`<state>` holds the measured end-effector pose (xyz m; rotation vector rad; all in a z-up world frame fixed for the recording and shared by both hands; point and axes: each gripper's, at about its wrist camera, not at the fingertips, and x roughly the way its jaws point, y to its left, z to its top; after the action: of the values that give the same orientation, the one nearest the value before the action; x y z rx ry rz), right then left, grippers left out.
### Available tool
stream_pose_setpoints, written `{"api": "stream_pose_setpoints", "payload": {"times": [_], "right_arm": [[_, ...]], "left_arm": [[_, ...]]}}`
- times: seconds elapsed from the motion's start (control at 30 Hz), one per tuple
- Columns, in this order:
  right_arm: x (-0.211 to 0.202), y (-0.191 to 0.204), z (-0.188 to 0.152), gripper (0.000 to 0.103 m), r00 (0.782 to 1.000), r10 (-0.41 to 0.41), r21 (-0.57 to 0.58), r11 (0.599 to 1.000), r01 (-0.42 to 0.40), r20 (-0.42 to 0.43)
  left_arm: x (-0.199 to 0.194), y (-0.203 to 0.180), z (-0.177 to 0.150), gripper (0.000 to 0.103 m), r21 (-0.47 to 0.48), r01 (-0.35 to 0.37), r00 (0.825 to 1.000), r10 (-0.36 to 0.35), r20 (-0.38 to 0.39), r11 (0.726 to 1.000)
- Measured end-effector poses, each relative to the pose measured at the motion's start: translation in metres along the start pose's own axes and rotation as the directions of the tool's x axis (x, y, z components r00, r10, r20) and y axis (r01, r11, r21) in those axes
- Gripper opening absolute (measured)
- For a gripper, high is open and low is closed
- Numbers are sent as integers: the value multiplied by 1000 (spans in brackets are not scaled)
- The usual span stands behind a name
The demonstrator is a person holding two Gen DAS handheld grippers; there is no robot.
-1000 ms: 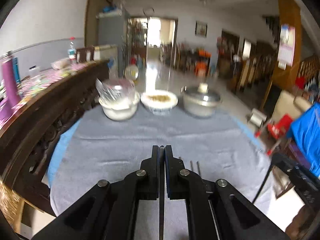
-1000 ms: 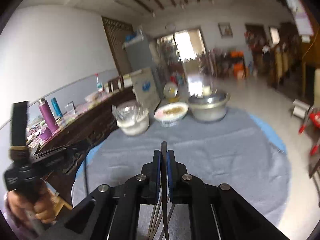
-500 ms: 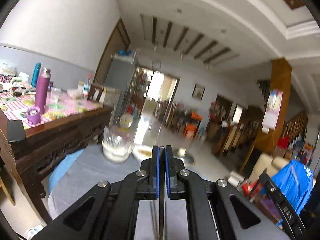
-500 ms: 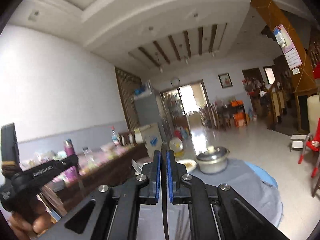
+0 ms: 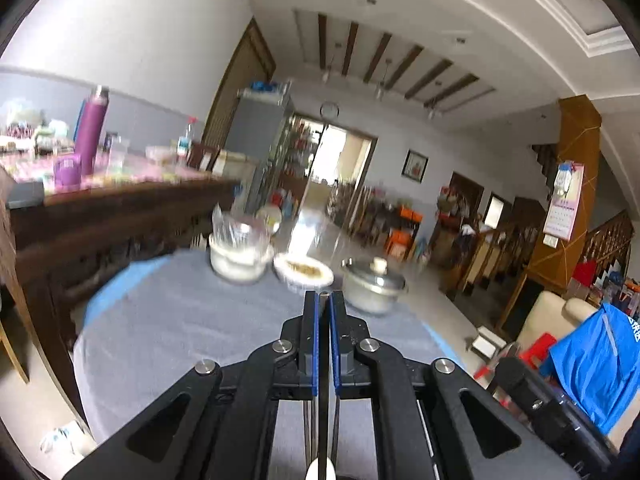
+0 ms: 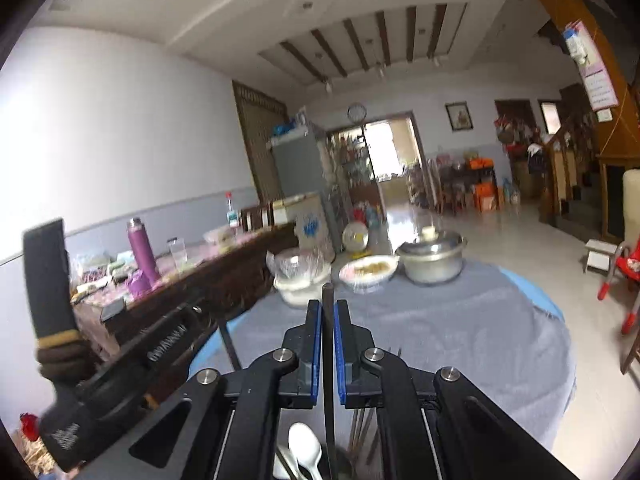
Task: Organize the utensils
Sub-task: 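Carry the chopsticks over the dark cup and open both tools to drop them, then withdraw both open tools from the cup toward the remaining chopsticks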
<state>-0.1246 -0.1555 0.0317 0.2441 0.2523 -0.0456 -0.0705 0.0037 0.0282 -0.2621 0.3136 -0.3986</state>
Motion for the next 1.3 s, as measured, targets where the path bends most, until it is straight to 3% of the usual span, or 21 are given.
{"api": "stream_pose_setpoints", "payload": {"times": [0.13,0.2,0.27,0.33,0.47,0.6,0.67,0.83,1.07,1.2,1.3], "right_arm": [[-1,-8,-4,10,997,48,12,999,-48,-57],[-4,-11,-1,19,996,76,36,997,-74,-55],[-9,-19,0,35,996,83,64,995,-80,-37],[-15,-26,2,36,997,79,95,992,-79,-3],[-23,-43,5,36,999,36,131,991,-39,21],[-20,-63,0,36,1000,-7,177,984,7,-1],[-18,-73,-3,36,1000,-19,197,980,23,-20],[-12,-93,-13,36,997,-30,242,969,48,-77],[-10,-106,-28,36,987,-39,251,965,78,-159],[-20,-112,-33,36,983,-45,268,959,92,-176],[-31,-111,-32,36,984,-39,270,959,86,-176]], "left_arm": [[-5,2,-6,5,23,40,998,-39,-49,999],[-11,5,-4,11,24,66,996,-64,-66,998],[-20,9,-1,28,28,65,996,-64,-56,997],[-33,16,4,37,34,51,998,-50,-28,998],[-44,35,13,41,22,17,1000,-16,-9,1000],[-45,57,15,46,26,-56,998,57,-19,998],[-43,69,9,56,25,-97,994,98,-47,995],[-29,100,-13,56,4,-162,971,160,-178,987],[-27,111,-49,56,75,-188,928,202,-313,979],[-40,112,-62,56,97,-187,913,209,-351,978],[-53,109,-60,56,100,-185,913,209,-351,978]]}}
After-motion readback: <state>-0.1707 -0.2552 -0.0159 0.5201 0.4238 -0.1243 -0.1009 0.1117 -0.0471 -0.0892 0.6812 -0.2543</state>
